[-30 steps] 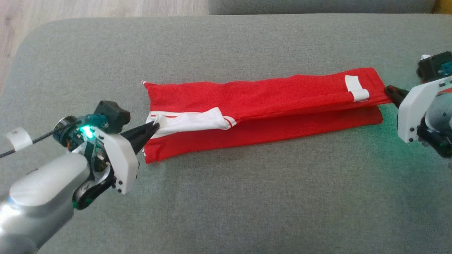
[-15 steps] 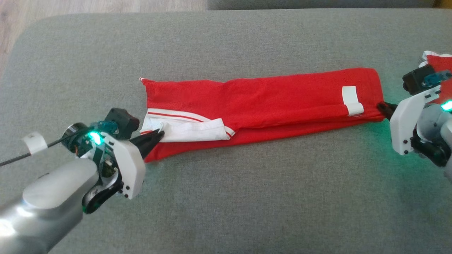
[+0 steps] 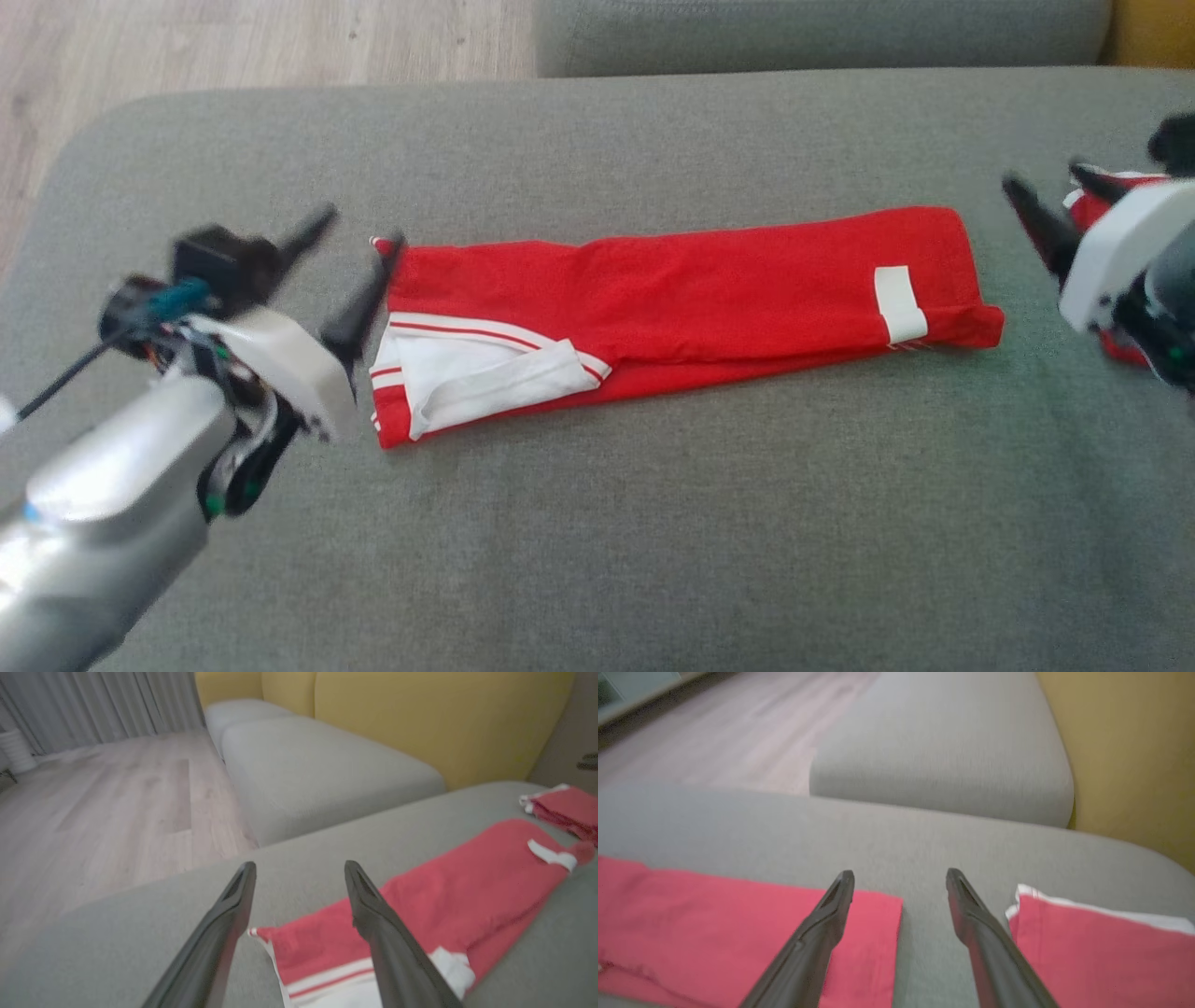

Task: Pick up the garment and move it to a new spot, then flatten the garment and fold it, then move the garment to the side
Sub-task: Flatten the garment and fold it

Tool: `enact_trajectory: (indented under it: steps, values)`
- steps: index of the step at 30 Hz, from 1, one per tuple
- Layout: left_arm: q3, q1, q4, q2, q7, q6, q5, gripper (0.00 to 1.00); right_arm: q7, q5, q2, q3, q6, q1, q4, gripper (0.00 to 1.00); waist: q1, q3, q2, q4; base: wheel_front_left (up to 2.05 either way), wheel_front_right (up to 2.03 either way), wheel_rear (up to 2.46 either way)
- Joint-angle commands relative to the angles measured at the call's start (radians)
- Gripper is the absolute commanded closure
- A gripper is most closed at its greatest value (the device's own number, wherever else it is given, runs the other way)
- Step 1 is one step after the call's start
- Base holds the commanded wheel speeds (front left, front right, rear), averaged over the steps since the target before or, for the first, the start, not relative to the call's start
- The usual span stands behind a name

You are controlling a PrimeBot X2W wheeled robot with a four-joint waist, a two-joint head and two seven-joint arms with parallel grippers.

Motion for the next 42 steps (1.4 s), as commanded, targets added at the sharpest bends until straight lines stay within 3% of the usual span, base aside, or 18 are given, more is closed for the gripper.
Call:
enact_trajectory:
  steps: [1,3,8,12,15,22,26,32,42]
  values:
    - [0.082,-0.04,-0.021,0.023,-0.059,0.026,-0.01,0.0,-0.054,0.009,0.005,-0.023,0.003,-0.026,-0.026,0.0,0.0,-0.011,0.0,-0.003,0.0,0.0,0.0]
    - [0.152,-0.024,-0.03,0.002,-0.169,0.077,-0.031,0.0,-0.168,0.003,0.041,-0.069,0.003,-0.026,-0.041,0.0,0.0,-0.023,0.0,-0.003,0.0,0.0,0.0]
    - [0.291,0.038,-0.067,-0.047,-0.229,0.135,-0.048,0.0,-0.36,-0.041,0.128,-0.152,0.003,0.004,-0.042,0.0,0.0,-0.039,0.0,-0.003,0.0,0.0,0.0]
    - [0.478,0.136,-0.141,-0.108,-0.231,0.17,0.066,0.0,-0.452,-0.09,0.213,-0.233,0.003,0.06,-0.057,0.0,0.0,-0.046,0.0,-0.002,0.0,0.0,0.0]
    - [0.587,0.241,-0.183,-0.168,-0.231,0.173,0.175,0.0,-0.471,-0.138,0.276,-0.328,0.003,0.129,-0.085,0.0,0.0,-0.054,0.0,-0.001,0.0,0.0,0.0]
    - [0.756,0.452,-0.21,-0.316,-0.232,0.117,0.361,0.0,-0.473,-0.415,0.449,-0.631,0.003,0.389,-0.338,0.0,0.0,-0.065,0.0,-0.001,0.0,0.0,0.0]
    - [0.834,0.545,-0.206,-0.396,-0.232,0.075,0.446,0.0,-0.474,-0.519,0.531,-0.708,0.003,0.527,-0.442,0.0,0.0,-0.066,0.0,-0.002,0.0,0.0,0.0]
    - [0.938,0.612,-0.19,-0.486,-0.232,-0.009,0.527,0.0,-0.474,-0.596,0.562,-0.726,0.003,0.593,-0.484,0.0,0.0,-0.046,0.0,-0.002,0.0,0.0,0.0]
    - [0.997,0.573,-0.151,-0.541,-0.232,-0.103,0.619,0.0,-0.461,-0.681,0.57,-0.79,0.003,0.508,-0.389,0.0,0.0,0.025,0.0,0.014,0.0,0.0,0.0]
